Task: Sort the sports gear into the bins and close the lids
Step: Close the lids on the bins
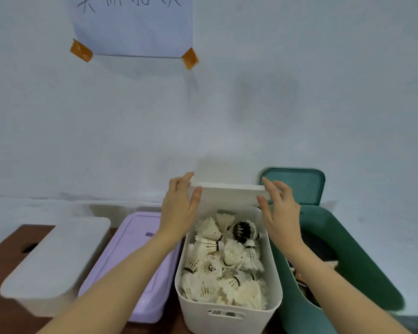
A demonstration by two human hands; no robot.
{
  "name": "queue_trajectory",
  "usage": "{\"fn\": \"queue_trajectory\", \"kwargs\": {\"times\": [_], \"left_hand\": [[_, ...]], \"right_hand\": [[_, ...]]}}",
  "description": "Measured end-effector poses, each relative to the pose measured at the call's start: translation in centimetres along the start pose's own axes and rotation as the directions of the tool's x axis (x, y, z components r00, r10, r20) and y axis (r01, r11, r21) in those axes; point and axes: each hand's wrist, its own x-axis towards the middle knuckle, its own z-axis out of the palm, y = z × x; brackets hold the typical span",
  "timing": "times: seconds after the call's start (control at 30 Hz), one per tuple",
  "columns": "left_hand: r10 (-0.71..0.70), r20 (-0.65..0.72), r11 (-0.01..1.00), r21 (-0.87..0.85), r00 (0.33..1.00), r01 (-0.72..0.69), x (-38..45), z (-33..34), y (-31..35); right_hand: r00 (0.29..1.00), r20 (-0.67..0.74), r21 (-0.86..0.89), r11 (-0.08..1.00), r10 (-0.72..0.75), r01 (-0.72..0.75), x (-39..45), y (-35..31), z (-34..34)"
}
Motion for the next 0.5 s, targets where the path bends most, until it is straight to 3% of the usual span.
{"fn": "queue_trajectory", "kwargs": {"times": [0.17, 0.33, 0.5], "left_hand": [[0.064, 0.102, 0.998, 0.008, 0.993, -0.065, -3.6, -0.3, -1.3], [0.208, 0.053, 0.976, 0.050, 0.977, -0.211, -7.2, -1.3, -2.4], [0.171, 0.133, 0.981, 0.068, 0.976, -0.181, -10.8, -1.5, -3.4]], "right_hand": [[0.996, 0.087, -0.104, 0.994, -0.003, 0.012, -4.2, 0.6, -1.1], [0.986, 0.149, -0.170, 0.980, -0.076, 0.101, -7.7, 1.3, -2.1], [0.979, 0.151, -0.197, 0.966, -0.137, 0.166, -10.6, 0.8, -2.9]]}}
